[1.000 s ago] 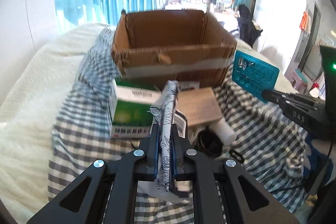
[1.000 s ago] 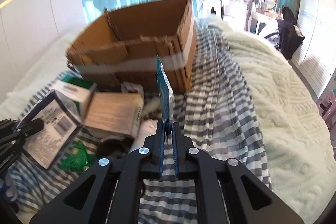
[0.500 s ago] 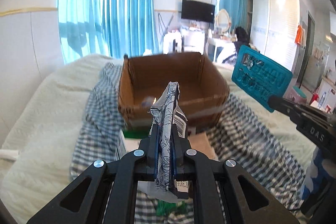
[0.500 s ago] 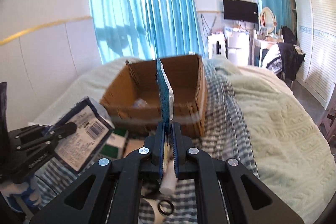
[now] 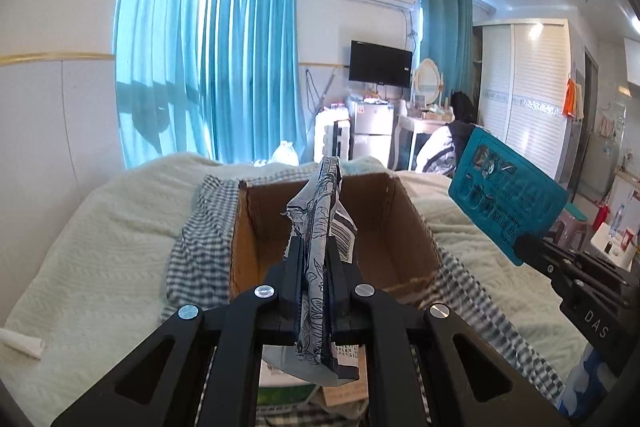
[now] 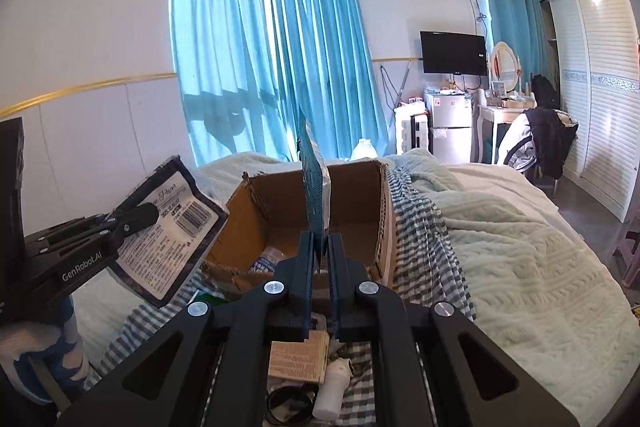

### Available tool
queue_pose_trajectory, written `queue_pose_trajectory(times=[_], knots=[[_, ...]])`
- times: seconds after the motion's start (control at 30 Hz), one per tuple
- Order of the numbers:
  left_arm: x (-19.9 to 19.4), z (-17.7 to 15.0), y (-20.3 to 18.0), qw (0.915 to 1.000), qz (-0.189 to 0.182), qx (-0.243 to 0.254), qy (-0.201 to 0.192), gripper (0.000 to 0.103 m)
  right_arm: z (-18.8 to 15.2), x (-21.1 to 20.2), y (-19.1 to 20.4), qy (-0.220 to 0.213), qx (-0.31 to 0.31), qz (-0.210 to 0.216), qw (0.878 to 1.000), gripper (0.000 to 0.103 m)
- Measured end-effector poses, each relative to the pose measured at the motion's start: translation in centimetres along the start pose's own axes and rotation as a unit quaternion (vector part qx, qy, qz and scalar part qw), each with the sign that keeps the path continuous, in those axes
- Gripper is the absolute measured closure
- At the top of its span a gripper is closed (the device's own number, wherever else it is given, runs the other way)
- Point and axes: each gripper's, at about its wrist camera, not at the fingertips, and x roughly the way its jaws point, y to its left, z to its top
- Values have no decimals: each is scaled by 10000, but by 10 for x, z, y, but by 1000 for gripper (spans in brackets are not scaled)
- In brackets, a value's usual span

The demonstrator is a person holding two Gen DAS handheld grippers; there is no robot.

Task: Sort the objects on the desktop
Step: 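Carry the snack bag and teal tray up over the box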

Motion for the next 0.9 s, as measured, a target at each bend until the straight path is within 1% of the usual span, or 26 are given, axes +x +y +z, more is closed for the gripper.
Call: queue_pose_trajectory(times=[0.3, 0.43, 0.67, 0.9], knots=[[25, 21, 2, 9997, -14, 139, -180, 93, 29, 22, 11, -253, -61, 63, 9996, 97], [37, 28, 3, 9995, -7, 191, -238, 93, 37, 34, 13, -299, -34, 90, 9995, 97], [65, 39, 12, 9996, -58, 173, -230, 93, 51, 67, 13, -281, -33, 131, 9995, 97], [102, 41, 16, 9996, -91, 225, -165, 93, 52, 105, 20, -123, -206, 240, 9994, 96]])
